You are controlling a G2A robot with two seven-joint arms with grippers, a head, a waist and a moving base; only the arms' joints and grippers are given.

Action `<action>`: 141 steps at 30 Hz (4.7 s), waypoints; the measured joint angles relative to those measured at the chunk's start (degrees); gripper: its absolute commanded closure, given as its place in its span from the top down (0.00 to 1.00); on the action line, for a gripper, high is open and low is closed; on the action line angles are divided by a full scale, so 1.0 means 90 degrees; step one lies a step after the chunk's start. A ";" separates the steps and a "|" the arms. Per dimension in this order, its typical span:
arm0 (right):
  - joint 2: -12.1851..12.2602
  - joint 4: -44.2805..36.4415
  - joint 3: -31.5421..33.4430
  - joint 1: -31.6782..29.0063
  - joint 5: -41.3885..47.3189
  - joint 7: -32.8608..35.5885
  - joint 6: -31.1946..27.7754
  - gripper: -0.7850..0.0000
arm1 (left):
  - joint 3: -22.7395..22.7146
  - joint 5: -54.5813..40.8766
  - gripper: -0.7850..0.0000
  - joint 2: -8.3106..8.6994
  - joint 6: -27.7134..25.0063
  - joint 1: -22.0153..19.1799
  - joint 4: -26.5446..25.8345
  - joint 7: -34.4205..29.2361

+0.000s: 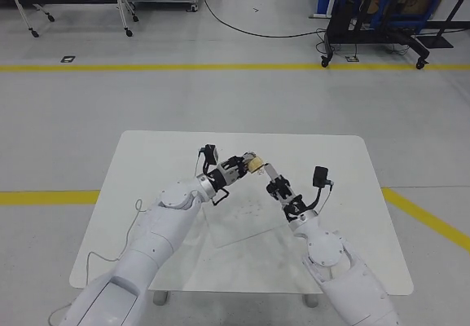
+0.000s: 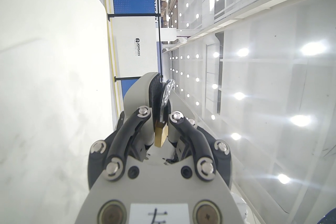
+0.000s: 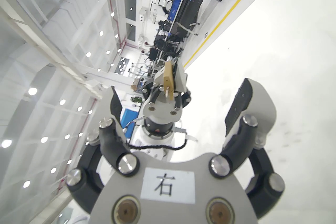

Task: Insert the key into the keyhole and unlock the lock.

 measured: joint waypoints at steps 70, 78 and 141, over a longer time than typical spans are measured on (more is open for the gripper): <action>-0.0100 0.1593 0.0953 0.0636 0.6851 0.4100 0.2119 0.00 | -0.0321 0.0109 0.00 -0.0104 -0.0709 -0.0020 0.0085 -0.1015; -0.0062 0.1418 0.0928 0.0615 0.6261 0.4014 0.1894 0.58 | -0.0533 -0.0009 0.00 -0.0032 -0.0683 0.0051 -0.0056 -0.1061; 0.0274 -0.0631 0.3283 -0.0949 0.2939 0.1510 -0.1463 1.00 | -0.2304 0.5322 1.00 0.1233 0.2557 0.2178 -0.5593 -0.0633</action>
